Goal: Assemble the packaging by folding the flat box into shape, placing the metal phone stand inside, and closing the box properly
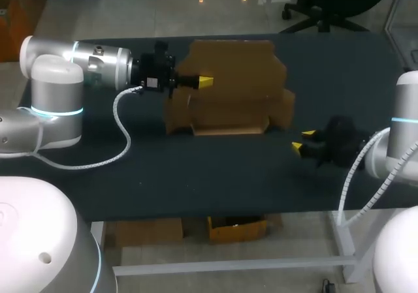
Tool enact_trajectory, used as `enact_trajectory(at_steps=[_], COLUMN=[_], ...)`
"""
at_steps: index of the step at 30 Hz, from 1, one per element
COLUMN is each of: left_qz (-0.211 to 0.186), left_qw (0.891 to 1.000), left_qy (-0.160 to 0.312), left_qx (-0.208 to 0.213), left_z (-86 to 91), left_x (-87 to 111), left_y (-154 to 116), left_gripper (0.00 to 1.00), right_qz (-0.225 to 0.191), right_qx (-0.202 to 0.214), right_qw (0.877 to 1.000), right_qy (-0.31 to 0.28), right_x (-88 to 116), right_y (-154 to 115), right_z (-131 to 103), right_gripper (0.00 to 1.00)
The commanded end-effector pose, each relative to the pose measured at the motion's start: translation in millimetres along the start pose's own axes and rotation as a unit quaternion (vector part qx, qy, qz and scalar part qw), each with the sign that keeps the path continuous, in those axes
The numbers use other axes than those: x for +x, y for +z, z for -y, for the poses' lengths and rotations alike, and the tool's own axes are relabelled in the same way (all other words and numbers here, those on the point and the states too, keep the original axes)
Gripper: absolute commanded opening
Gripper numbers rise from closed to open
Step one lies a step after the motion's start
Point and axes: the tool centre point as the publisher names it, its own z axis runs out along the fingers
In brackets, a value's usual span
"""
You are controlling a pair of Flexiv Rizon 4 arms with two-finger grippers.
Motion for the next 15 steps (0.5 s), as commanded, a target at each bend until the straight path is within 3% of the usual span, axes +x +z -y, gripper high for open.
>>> enact_trajectory(at_steps=[1, 9, 15], left_qz=[-0.001, -0.001, -0.001], left_qw=[1.000, 1.000, 1.000], left_qy=[0.000, 0.000, 0.000], left_qx=[-0.001, -0.001, -0.001], left_z=[-5.5, -5.5, -5.5], left_x=[-0.6, -0.6, -0.6], left_y=[-2, -2, -2], left_gripper=[0.00, 0.00, 0.00], right_qz=[0.000, 0.014, 0.004], right_qx=[-0.011, -0.013, -0.018], right_qw=[1.000, 1.000, 1.000], right_qy=[-0.005, -0.010, -0.009], right_x=[-4, -24, -40], right_y=[-4, -20, -7], right_z=[1, 7, 6], right_gripper=[0.35, 0.40, 0.42])
